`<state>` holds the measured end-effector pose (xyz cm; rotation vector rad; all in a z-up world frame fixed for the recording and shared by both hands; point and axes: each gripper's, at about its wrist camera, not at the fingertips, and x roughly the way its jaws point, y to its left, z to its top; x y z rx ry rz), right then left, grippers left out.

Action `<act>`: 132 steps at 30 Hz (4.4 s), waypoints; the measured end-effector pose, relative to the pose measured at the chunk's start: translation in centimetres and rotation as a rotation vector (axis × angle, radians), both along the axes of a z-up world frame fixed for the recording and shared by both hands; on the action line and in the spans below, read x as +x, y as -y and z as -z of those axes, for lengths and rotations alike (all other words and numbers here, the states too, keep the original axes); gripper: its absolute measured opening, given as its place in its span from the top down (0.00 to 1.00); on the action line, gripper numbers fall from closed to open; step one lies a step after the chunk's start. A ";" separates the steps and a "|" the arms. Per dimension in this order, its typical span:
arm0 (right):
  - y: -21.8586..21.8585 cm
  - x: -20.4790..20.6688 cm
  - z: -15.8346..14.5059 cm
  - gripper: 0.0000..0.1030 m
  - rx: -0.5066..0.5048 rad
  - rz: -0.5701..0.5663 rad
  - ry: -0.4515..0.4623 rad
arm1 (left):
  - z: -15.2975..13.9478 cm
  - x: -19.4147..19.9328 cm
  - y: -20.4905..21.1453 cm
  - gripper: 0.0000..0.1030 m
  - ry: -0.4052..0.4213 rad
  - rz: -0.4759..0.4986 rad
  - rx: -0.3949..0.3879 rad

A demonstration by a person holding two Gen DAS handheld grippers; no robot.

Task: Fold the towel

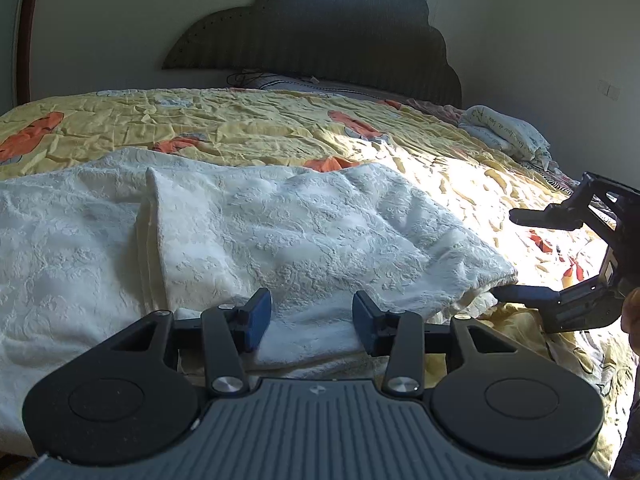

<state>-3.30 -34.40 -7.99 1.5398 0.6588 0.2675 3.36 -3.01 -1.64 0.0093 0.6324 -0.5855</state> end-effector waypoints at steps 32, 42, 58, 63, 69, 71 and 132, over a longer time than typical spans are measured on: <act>-0.8 17.3 1.1 0.39 0.083 0.033 0.002 | -1.1 11.4 2.0 0.27 -0.139 -0.200 -0.102; -0.9 12.6 -1.2 0.53 0.077 -0.018 0.100 | -1.9 8.6 1.3 0.27 -0.064 -0.206 -0.067; -3.0 9.7 -3.3 0.23 0.002 -0.094 0.174 | -2.3 2.8 -3.6 0.16 -0.080 -0.268 -0.132; -9.3 15.1 -7.2 0.22 -0.141 -0.301 0.226 | -2.6 1.5 -7.7 0.14 -0.143 -0.415 -0.051; -18.7 23.1 -8.2 0.22 -0.196 -0.504 0.194 | -3.1 -0.1 -11.3 0.14 -0.134 -0.493 -0.035; -20.7 23.5 -7.8 0.24 -0.278 -0.530 0.186 | -3.1 -0.4 -12.1 0.14 -0.135 -0.499 -0.032; -40.5 13.3 -11.0 0.54 -0.810 -0.808 0.822 | -1.6 2.4 -30.0 0.55 -0.343 -0.945 -0.549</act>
